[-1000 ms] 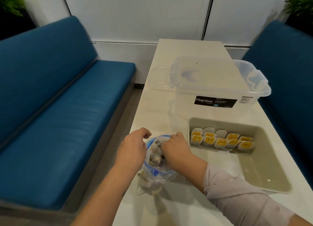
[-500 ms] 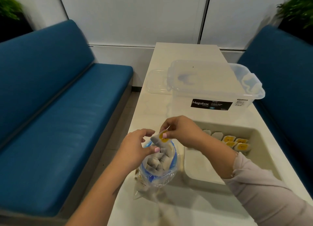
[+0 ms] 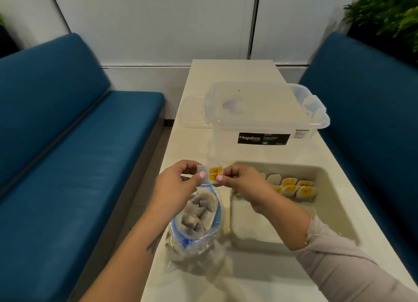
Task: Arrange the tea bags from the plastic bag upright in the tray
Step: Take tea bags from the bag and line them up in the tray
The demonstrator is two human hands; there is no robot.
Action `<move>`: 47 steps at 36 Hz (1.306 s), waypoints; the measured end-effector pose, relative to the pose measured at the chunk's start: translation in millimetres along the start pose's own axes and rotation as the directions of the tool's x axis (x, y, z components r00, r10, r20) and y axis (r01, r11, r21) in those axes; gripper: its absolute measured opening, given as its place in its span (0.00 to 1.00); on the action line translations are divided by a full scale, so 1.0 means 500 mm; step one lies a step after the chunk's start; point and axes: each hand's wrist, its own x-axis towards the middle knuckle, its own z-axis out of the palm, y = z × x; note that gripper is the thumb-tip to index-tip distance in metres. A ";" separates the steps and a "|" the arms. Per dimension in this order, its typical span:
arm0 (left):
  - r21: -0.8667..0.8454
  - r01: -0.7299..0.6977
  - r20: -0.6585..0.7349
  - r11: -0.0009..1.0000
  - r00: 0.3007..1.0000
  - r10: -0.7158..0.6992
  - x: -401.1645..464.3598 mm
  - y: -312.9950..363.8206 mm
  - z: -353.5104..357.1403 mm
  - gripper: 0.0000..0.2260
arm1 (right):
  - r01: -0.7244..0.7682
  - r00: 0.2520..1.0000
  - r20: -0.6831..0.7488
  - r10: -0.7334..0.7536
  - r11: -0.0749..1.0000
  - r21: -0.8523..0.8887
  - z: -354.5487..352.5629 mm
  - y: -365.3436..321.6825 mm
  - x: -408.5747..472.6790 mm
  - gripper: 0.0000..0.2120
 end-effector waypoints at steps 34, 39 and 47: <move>-0.205 0.036 0.174 0.978 0.985 0.000 0.012 0.118 0.228 0.07 | -0.087 0.979 -0.141 0.144 0.934 0.347 -0.257 0.042 -0.053 0.08; -0.192 0.034 0.207 0.981 0.978 0.007 0.002 0.125 0.270 0.12 | -0.064 0.988 -0.117 0.097 0.963 0.262 -0.307 0.012 -0.075 0.07; -0.285 0.083 0.175 0.955 0.984 -0.033 -0.022 0.116 0.317 0.10 | -0.029 0.992 -0.119 0.028 1.000 -0.001 -0.347 0.025 -0.066 0.11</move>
